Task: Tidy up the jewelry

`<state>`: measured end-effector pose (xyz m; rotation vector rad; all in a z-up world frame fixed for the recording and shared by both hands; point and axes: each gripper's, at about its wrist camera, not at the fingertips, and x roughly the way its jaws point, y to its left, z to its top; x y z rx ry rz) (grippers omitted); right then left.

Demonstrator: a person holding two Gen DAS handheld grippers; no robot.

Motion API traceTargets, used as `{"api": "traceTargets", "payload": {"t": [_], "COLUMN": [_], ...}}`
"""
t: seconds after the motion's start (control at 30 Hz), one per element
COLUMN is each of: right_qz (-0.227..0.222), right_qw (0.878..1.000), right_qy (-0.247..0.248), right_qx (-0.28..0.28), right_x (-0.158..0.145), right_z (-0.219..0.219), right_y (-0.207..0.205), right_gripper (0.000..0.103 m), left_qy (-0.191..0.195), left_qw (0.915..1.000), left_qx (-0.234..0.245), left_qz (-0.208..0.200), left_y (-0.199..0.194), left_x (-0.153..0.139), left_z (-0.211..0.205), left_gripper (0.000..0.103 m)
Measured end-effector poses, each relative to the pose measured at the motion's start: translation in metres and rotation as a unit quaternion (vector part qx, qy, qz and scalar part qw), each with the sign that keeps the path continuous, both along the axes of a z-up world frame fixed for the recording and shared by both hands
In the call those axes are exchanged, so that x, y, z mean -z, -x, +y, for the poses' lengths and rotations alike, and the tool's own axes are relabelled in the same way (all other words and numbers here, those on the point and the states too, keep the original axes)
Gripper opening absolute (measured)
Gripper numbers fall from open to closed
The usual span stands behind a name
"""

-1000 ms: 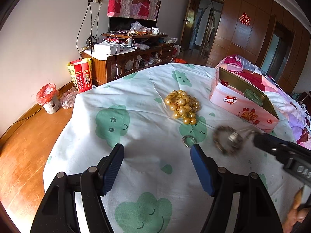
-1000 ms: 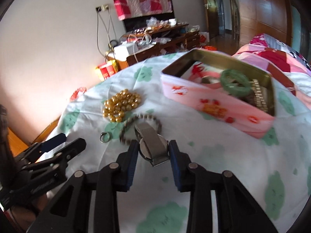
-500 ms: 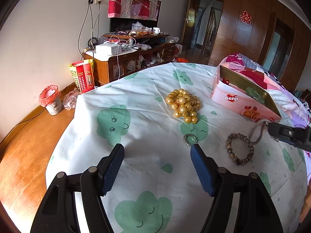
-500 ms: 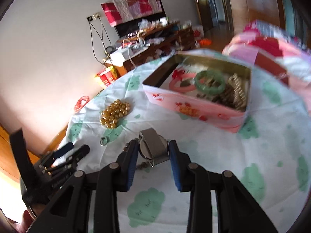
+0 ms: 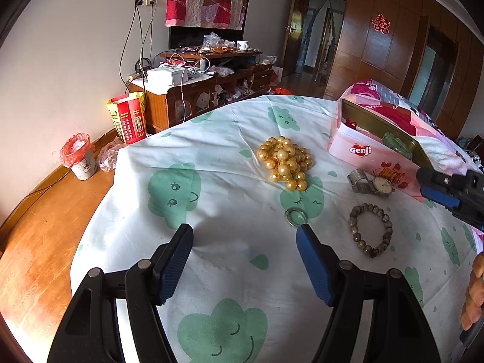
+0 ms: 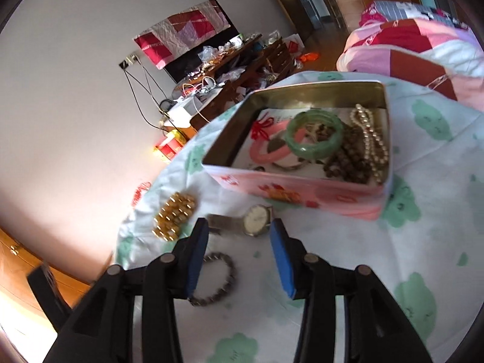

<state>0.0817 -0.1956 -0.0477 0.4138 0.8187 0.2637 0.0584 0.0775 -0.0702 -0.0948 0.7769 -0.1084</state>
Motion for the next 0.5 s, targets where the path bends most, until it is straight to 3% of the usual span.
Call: {"api": "traceTargets", "payload": {"t": [0.13, 0.27, 0.37, 0.5], "right_qz": [-0.001, 0.010, 0.022, 0.015], "right_qw": [0.998, 0.996, 0.990, 0.979], "right_qy": [0.061, 0.086, 0.137, 0.203], "right_qx": [-0.006, -0.016, -0.019, -0.027], "right_x": [0.007, 0.019, 0.029, 0.032], "right_z": [0.008, 0.018, 0.032, 0.049], "right_y": [0.003, -0.009, -0.026, -0.039], "right_gripper": [0.046, 0.046, 0.047, 0.072], "left_qy": [-0.003, -0.005, -0.006, -0.011], "left_qw": [1.0000, 1.0000, 1.0000, 0.9999], "left_qx": [0.000, 0.000, 0.000, 0.000], "left_qz": [0.001, 0.001, 0.002, 0.003], "left_y": [0.000, -0.001, -0.001, -0.001], "left_x": [0.000, 0.000, 0.000, 0.000], "left_z": [-0.001, -0.002, -0.002, -0.003], "left_gripper": [0.071, 0.071, 0.071, 0.071]}}
